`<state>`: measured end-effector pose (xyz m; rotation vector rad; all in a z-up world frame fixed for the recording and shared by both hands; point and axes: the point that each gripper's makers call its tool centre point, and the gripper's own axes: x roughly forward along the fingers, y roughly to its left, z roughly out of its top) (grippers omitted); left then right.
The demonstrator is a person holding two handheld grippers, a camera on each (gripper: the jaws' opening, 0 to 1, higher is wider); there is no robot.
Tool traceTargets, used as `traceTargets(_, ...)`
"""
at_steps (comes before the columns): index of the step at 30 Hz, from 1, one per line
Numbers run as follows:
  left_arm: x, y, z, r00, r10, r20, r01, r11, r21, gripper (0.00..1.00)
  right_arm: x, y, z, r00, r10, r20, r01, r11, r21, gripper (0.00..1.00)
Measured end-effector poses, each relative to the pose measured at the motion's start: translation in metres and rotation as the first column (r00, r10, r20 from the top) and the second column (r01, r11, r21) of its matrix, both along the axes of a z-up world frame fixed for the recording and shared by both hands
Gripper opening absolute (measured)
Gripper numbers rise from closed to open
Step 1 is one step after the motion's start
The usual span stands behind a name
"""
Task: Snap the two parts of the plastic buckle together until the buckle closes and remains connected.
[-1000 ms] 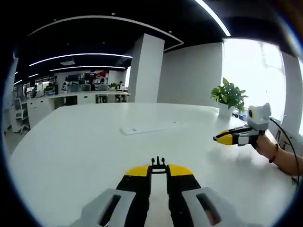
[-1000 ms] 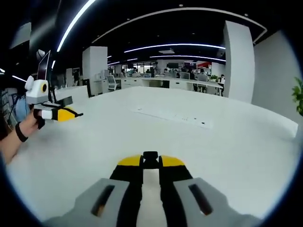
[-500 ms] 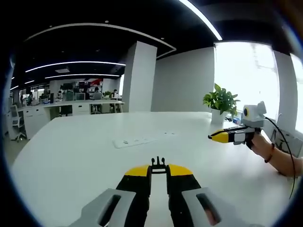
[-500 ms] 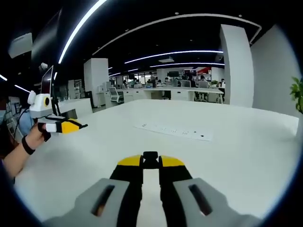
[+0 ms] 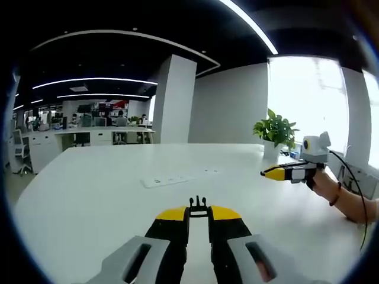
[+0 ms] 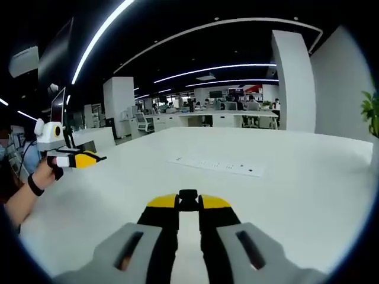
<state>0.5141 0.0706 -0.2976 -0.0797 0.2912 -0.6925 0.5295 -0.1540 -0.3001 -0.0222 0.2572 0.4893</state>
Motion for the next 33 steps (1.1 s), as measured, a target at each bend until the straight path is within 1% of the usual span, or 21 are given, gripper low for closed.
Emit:
traceTargets(3, 0.0, 0.0, 0.001, 1.0, -0.003, -0.001, 0.003, 1.0, -0.009, 0.11, 0.0, 0.002, -0.003, 1.0, 0.005, -0.009, -0.005, 1.0, -0.005, 0.11)
traceTargets(7, -0.001, -0.001, -0.002, 1.0, -0.002, 0.001, 0.002, 1.0, 0.003, 0.11, -0.001, 0.003, -0.006, 1.0, 0.01, -0.018, -0.01, 1.0, -0.005, 0.11)
traceTargets(11, -0.001, -0.003, -0.002, 1.0, -0.009, 0.005, 0.009, 1.0, 0.005, 0.11, 0.0, 0.003, -0.006, 1.0, 0.015, -0.018, -0.015, 1.0, 0.008, 0.11)
traceTargets(14, -0.001, -0.005, -0.003, 1.0, -0.018, 0.002, 0.018, 1.0, 0.003, 0.11, 0.0, 0.002, -0.006, 1.0, 0.015, -0.016, -0.015, 1.0, 0.001, 0.11)
traceTargets(20, -0.001, -0.009, -0.007, 0.999, -0.036, 0.004, 0.036, 0.999, 0.021, 0.11, 0.0, 0.004, -0.005, 1.0, 0.024, -0.012, -0.024, 1.0, 0.002, 0.11)
traceTargets(26, -0.009, -0.014, -0.012, 0.999, -0.048, -0.003, 0.048, 0.999, 0.024, 0.11, 0.0, 0.005, -0.011, 0.999, 0.033, -0.025, -0.033, 0.999, -0.002, 0.11)
traceTargets(31, -0.006, -0.014, -0.013, 0.999, -0.054, -0.008, 0.054, 0.998, 0.01, 0.11, 0.001, 0.004, -0.016, 0.999, 0.023, -0.022, -0.022, 1.0, 0.008, 0.11)
traceTargets(33, -0.006, -0.015, -0.014, 0.998, -0.06, -0.015, 0.06, 0.998, 0.006, 0.11, 0.0, 0.004, -0.017, 0.999, 0.021, -0.031, -0.021, 1.0, 0.01, 0.11)
